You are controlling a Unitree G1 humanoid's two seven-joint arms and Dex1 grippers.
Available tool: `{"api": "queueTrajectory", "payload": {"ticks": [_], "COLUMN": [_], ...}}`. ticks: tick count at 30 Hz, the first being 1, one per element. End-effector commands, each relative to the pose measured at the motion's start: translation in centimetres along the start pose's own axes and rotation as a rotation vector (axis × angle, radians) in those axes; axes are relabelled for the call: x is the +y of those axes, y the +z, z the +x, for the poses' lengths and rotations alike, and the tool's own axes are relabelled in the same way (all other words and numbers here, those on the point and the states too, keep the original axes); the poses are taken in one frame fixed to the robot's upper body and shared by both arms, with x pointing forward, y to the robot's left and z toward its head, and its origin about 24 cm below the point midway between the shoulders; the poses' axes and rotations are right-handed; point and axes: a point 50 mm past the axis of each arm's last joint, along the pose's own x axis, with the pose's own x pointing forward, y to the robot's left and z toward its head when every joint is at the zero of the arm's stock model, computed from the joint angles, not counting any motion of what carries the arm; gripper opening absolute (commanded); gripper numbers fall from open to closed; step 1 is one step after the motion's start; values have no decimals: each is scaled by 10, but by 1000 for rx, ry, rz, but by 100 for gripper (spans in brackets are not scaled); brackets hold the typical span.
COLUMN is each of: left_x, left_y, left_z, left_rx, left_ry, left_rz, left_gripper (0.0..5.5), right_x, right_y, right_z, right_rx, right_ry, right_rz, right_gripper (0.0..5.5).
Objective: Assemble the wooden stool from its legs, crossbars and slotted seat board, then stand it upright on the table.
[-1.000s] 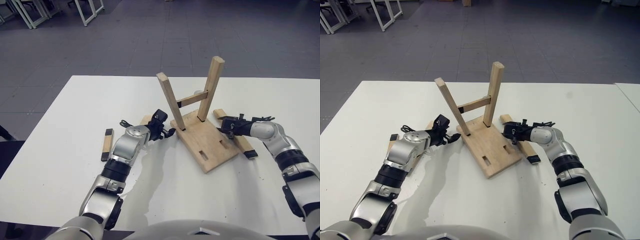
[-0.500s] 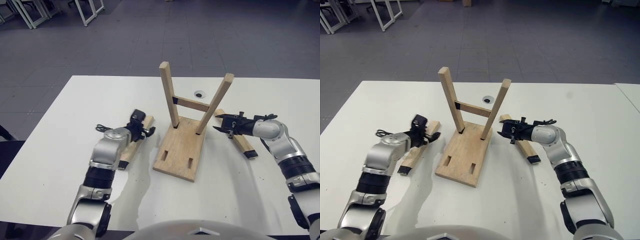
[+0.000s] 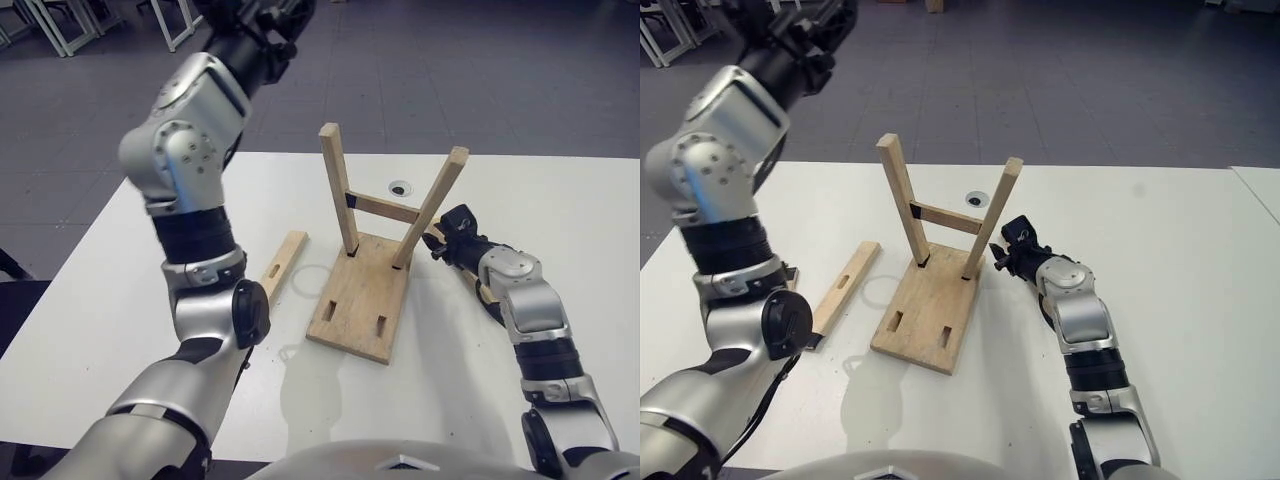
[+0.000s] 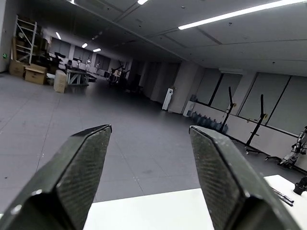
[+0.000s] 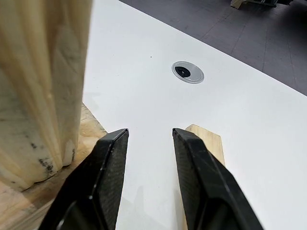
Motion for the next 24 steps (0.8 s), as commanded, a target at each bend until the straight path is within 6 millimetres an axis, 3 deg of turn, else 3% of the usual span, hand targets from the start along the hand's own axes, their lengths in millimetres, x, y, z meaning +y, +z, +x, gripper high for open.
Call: {"api": "queueTrajectory", "payload": {"ticks": [1, 4, 8, 11, 18, 20, 24], "left_x": [5, 11, 5, 6, 13, 13, -11], "left_y": [-7, -15, -31, -50, -66, -57, 8], "left_z": [21, 30, 40, 42, 38, 39, 43], "left_rx": [6, 20, 54, 92, 121, 91, -144], "left_ry": [-2, -17, -49, -48, -30, -34, -111], "left_rz": [73, 69, 14, 13, 10, 29, 170], "left_gripper": [302, 302, 302, 302, 302, 302, 302], "right_x": [11, 14, 15, 19, 19, 20, 20], "right_y": [-5, -5, -4, -2, -3, -3, -3], "right_z": [-5, -6, -5, -6, -7, -8, -8], "right_rx": [32, 39, 39, 33, 39, 40, 38], "right_ry": [21, 32, 35, 56, 67, 68, 73], "right_rz": [-19, -37, -54, -60, -68, -69, -72], "right_gripper": [169, 169, 169, 169, 169, 169, 169]}}
